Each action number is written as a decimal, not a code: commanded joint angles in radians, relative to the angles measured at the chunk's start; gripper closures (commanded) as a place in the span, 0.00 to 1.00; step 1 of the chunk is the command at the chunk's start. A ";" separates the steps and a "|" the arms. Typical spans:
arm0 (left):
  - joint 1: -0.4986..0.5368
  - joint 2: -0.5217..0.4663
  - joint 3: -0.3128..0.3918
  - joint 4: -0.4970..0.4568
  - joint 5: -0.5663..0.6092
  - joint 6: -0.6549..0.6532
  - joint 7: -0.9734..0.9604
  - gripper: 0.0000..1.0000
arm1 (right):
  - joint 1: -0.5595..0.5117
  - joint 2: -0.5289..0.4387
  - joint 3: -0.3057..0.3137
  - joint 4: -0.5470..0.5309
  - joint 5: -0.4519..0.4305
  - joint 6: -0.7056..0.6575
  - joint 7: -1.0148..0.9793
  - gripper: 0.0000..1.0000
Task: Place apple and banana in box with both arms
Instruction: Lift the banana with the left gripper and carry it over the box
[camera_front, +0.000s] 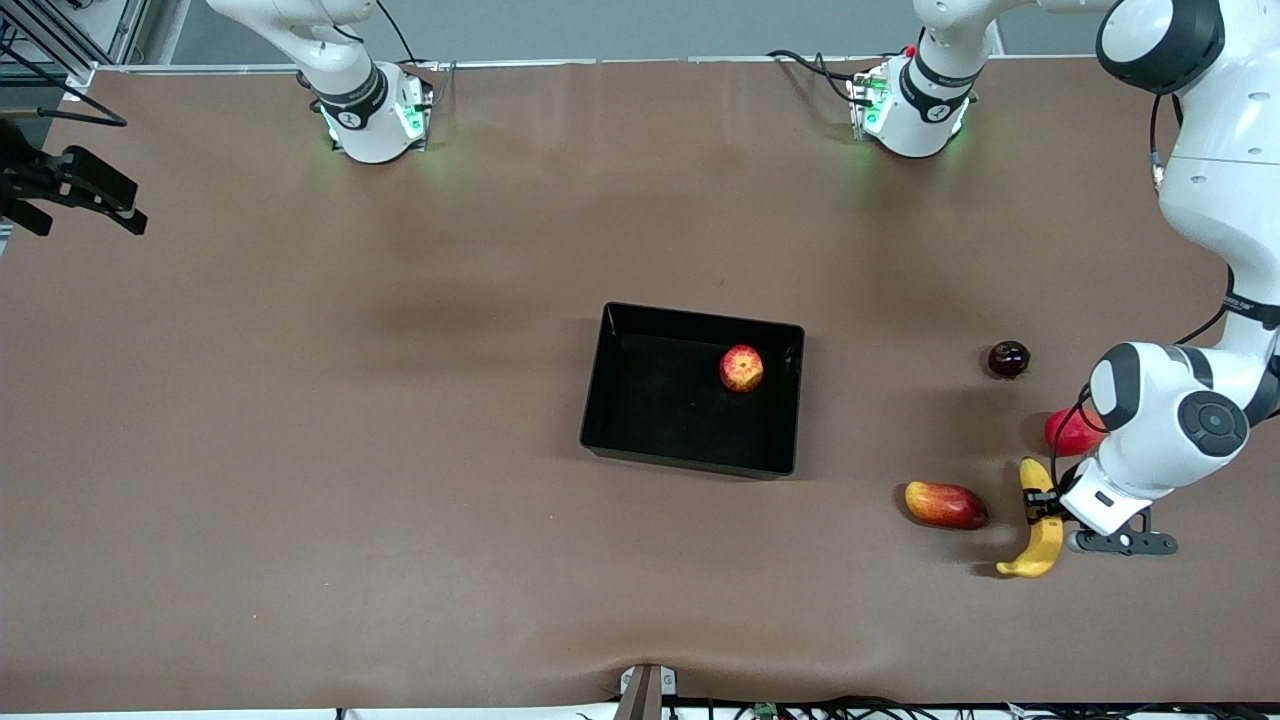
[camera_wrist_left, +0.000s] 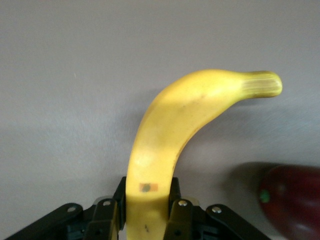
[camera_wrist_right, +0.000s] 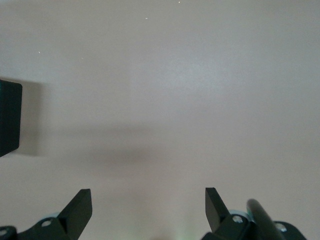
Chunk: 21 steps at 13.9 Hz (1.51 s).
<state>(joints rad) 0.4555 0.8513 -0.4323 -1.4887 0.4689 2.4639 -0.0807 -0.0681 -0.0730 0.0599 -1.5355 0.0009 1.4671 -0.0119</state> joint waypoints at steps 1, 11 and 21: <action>0.006 -0.122 -0.048 -0.018 -0.012 -0.113 -0.007 1.00 | -0.021 0.010 0.009 0.023 0.014 -0.007 -0.017 0.00; -0.174 -0.238 -0.319 -0.013 -0.015 -0.439 -0.549 1.00 | -0.030 0.013 0.009 0.023 0.014 -0.008 -0.017 0.00; -0.720 -0.126 -0.131 0.088 -0.016 -0.416 -1.025 1.00 | -0.032 0.015 0.009 0.023 0.024 -0.007 -0.017 0.00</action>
<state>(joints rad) -0.1723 0.7003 -0.6364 -1.4398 0.4598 2.0468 -1.0606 -0.0709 -0.0697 0.0535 -1.5349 0.0047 1.4672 -0.0120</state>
